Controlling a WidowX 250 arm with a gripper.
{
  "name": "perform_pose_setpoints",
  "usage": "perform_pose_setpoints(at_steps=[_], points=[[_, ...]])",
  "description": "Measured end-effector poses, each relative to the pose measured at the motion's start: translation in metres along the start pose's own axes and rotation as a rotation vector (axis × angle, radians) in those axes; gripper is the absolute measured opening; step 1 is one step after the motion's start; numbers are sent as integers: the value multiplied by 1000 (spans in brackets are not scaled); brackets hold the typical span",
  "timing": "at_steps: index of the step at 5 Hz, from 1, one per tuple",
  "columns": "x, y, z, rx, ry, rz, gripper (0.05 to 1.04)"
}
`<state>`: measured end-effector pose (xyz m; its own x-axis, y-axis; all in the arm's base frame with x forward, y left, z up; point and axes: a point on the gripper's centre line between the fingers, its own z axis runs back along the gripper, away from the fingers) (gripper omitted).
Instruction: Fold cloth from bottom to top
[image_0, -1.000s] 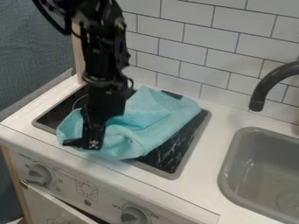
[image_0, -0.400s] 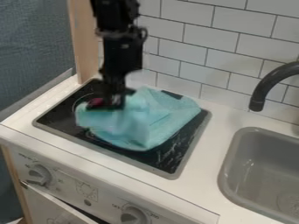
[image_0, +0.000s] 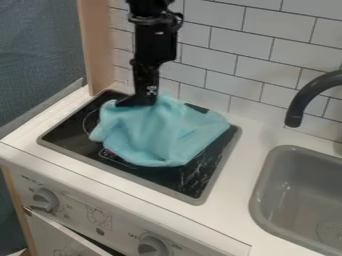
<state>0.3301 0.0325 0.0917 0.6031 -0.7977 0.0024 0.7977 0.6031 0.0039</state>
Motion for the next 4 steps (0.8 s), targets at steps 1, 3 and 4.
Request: perform_pose_setpoints(at_steps=[1,3,4], points=[[16,14,-24,-23,54,-9,64],[32,28,-68,-53,102,-50,64],[34,30,-73,-51,105,-63,64]])
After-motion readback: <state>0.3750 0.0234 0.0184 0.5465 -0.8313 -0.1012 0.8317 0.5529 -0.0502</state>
